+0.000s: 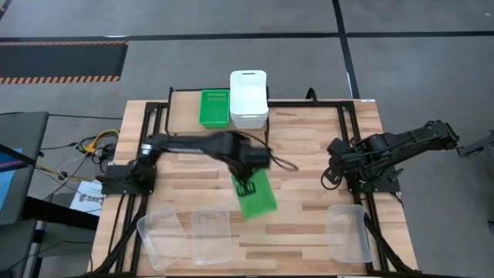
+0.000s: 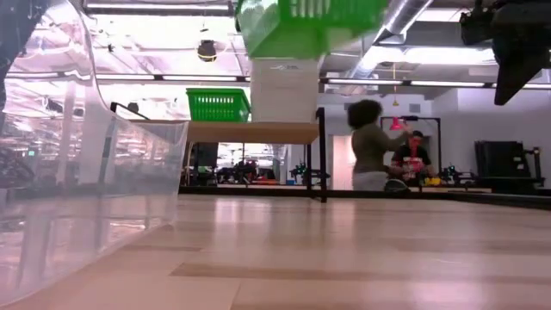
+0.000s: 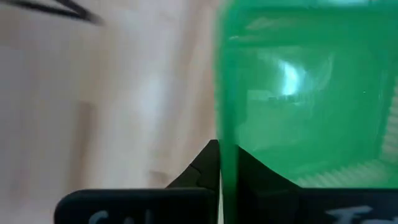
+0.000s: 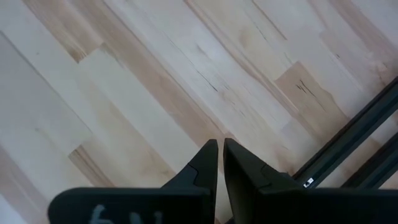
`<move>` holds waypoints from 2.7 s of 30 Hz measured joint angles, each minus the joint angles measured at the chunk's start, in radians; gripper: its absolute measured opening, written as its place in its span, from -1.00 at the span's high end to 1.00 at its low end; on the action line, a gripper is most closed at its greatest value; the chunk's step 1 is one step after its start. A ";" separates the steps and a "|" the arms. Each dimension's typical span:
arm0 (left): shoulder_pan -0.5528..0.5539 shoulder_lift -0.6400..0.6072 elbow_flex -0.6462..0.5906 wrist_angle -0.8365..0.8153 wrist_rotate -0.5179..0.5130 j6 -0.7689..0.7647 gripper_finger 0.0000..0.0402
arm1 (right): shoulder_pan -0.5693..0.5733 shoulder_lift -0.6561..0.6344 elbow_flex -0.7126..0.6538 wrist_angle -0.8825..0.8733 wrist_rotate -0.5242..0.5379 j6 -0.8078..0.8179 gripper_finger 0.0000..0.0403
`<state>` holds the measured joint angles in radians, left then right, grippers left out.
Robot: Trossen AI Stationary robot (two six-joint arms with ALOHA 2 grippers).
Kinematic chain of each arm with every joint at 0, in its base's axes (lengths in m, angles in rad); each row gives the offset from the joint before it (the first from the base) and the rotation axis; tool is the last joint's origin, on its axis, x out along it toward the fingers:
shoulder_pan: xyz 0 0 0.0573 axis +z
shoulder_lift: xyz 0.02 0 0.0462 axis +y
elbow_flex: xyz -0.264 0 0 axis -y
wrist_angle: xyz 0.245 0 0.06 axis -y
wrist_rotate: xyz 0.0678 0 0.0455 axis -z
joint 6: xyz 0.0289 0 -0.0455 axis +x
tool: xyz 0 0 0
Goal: Stack baskets on shelf by color
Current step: Stack the green bin on top of the green bins on the shelf
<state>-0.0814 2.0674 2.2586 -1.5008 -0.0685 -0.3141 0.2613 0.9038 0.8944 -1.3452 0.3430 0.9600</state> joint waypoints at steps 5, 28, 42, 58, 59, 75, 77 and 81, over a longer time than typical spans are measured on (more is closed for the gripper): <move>0.059 -0.140 0.000 -0.010 -0.168 0.088 1.00 | -0.001 0.000 0.000 0.011 0.002 0.000 0.74; 0.744 -0.312 -0.002 0.107 -0.206 0.980 1.00 | -0.002 0.001 0.000 0.052 0.027 0.067 0.74; 0.821 -0.260 -0.011 0.114 -0.015 1.118 1.00 | -0.038 0.001 0.000 0.051 0.027 0.088 0.74; 0.771 -0.191 -0.011 0.031 -0.052 1.100 1.00 | -0.120 0.001 0.000 0.051 0.026 0.075 0.74; 0.770 -0.183 -0.011 0.027 -0.052 1.104 1.00 | -0.120 0.001 0.000 0.051 0.026 0.070 0.74; 0.761 -0.164 -0.011 0.037 -0.122 1.081 0.70 | -0.120 0.001 0.000 0.051 0.025 0.052 0.74; 0.759 -0.164 -0.011 0.036 -0.123 1.071 0.58 | -0.120 0.001 0.000 0.051 0.025 0.052 0.74; 0.749 -0.164 -0.011 0.055 -0.173 1.071 0.34 | -0.120 0.001 0.000 0.051 0.025 0.052 0.74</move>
<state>0.6672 1.9030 2.2478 -1.4461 -0.2411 0.7567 0.1413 0.9051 0.8944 -1.2938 0.3676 1.0119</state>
